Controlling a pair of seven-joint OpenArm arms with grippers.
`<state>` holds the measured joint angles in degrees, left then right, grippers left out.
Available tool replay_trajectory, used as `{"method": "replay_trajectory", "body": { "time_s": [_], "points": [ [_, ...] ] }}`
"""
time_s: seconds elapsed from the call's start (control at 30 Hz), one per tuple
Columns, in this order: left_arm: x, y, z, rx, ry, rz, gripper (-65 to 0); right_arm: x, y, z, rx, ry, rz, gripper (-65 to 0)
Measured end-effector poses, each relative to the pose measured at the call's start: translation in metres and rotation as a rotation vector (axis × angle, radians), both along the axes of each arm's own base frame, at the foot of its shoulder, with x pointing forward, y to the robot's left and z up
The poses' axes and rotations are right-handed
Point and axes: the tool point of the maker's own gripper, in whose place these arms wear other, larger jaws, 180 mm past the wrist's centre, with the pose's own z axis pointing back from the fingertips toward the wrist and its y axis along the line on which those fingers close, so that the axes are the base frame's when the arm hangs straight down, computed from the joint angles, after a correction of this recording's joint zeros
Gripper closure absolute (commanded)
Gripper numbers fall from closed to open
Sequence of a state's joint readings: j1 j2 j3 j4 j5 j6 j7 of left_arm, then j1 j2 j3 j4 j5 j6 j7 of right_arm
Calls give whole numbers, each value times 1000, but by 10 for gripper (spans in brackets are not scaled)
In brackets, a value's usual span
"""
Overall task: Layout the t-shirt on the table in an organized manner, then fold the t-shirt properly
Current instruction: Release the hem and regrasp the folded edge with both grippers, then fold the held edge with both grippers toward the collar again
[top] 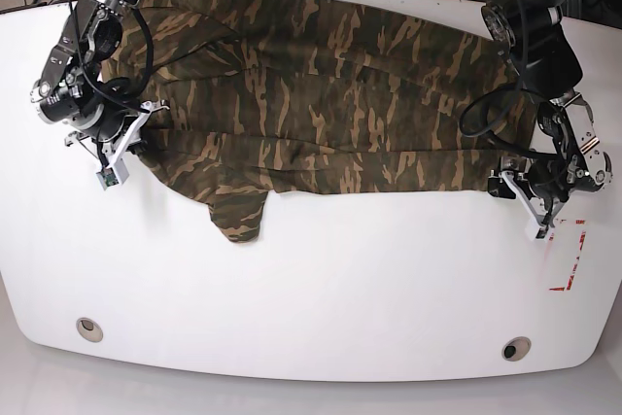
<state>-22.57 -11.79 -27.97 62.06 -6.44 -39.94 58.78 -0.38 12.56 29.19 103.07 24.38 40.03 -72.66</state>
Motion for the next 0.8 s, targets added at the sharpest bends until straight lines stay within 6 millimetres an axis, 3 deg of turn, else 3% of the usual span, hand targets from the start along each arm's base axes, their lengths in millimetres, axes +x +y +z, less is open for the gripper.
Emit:
{"method": "replay_trajectory", "body": {
  "time_s": [0.23,0.6,0.8],
  "points": [
    [-2,3,-1,8,8,3,-339,0,0,0,0,0,1,-46],
    [-4,5,-2,13,15,4,-24,0,0,0,0,-1,0,-46],
    [-4,5,-2,14,12,3,-13,0,0,0,0,0,0,-46]
  ]
}}
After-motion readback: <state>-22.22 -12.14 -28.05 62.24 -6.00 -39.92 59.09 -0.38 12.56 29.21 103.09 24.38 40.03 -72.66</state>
